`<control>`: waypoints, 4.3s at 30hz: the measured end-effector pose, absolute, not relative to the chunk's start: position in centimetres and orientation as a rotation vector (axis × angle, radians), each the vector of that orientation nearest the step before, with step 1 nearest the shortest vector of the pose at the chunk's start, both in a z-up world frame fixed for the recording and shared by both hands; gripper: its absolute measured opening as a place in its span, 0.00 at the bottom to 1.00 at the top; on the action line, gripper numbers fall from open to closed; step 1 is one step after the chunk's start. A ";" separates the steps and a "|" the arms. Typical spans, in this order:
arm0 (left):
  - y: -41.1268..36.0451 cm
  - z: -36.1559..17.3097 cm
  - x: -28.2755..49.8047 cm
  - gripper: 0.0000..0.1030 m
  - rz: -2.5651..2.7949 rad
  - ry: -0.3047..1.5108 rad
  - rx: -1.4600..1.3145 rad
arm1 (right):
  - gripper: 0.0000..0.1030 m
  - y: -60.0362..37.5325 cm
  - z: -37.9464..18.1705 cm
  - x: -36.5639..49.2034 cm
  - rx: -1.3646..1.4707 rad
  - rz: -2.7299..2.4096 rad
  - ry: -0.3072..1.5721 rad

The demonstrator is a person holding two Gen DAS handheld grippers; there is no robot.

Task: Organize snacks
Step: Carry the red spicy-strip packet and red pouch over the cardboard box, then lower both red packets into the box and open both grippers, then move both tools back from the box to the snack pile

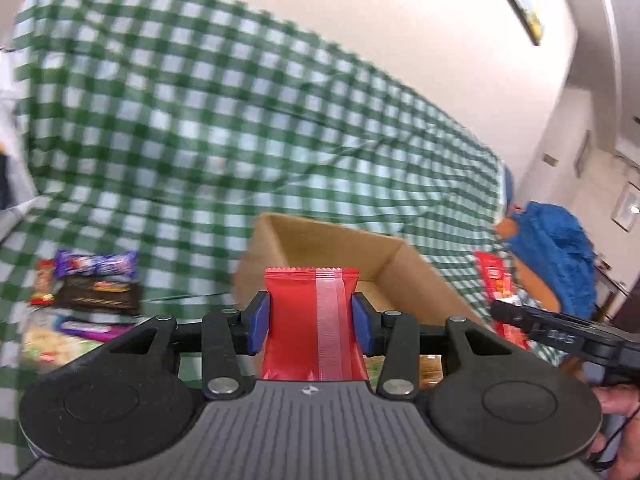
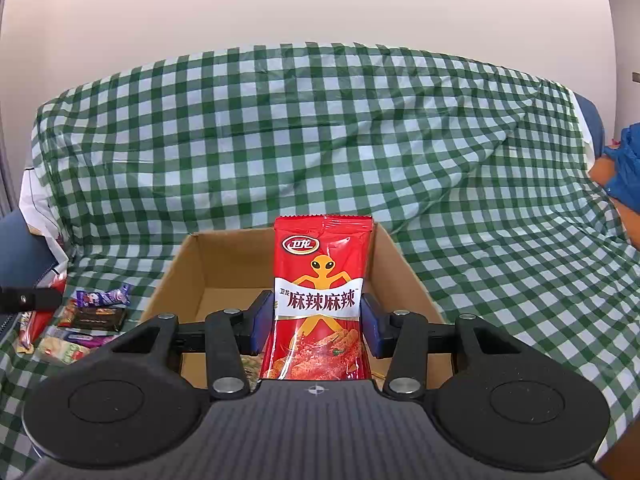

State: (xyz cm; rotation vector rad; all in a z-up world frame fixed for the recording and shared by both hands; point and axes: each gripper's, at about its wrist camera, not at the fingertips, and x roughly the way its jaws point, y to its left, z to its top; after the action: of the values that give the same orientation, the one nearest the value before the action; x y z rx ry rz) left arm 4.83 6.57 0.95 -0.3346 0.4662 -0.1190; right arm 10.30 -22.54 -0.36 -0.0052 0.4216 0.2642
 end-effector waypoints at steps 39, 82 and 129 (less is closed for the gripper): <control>-2.6 -1.6 10.6 0.46 -0.379 0.485 -0.250 | 0.46 -21.8 -1.1 11.4 -0.041 0.164 0.480; 4.9 1.4 7.3 0.17 -0.230 0.393 -0.354 | 0.66 -17.7 -1.3 10.0 -0.077 0.194 0.464; 26.9 8.2 -4.4 0.93 1.326 0.264 0.180 | 0.53 4.3 -4.7 5.9 -0.302 0.733 0.477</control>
State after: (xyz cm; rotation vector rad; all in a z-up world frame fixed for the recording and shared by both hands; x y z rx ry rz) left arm -4.37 26.93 8.17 0.1795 0.2635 1.3265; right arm 5.86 4.34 -4.72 -0.3021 0.4768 0.7328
